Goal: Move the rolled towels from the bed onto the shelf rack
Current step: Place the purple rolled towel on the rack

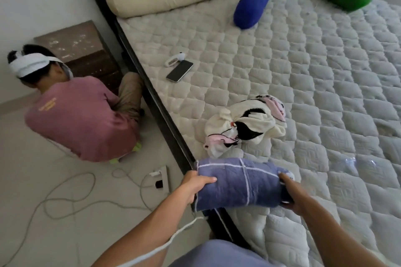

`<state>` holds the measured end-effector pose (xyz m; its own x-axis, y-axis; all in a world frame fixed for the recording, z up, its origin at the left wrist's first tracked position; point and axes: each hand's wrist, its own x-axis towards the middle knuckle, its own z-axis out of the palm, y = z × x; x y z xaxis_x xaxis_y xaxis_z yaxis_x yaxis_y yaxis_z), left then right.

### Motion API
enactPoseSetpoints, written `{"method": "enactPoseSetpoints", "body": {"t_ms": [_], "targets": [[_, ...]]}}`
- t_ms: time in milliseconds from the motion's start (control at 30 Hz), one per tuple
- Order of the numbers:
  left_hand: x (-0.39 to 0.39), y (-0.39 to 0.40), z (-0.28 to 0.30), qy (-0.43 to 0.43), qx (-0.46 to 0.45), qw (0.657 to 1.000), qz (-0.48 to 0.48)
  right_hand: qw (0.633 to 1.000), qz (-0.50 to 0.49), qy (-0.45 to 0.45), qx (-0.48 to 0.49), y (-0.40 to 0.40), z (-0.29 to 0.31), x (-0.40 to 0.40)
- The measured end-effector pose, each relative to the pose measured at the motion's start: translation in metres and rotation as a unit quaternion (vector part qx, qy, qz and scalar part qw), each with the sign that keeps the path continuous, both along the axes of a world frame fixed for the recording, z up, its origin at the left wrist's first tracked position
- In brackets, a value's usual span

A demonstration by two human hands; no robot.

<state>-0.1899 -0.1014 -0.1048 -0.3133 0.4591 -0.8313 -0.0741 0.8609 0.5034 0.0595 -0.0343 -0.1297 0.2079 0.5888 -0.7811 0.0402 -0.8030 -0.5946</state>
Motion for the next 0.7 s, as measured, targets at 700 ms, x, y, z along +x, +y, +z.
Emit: {"method": "enactPoseSetpoints", "body": {"t_ms": [700], "targets": [[-0.316, -0.476, 0.049, 0.179, 0.159, 0.749, 0.618, 0.803, 0.52, 0.283, -0.07, -0.294, 0.066, -0.445]]}}
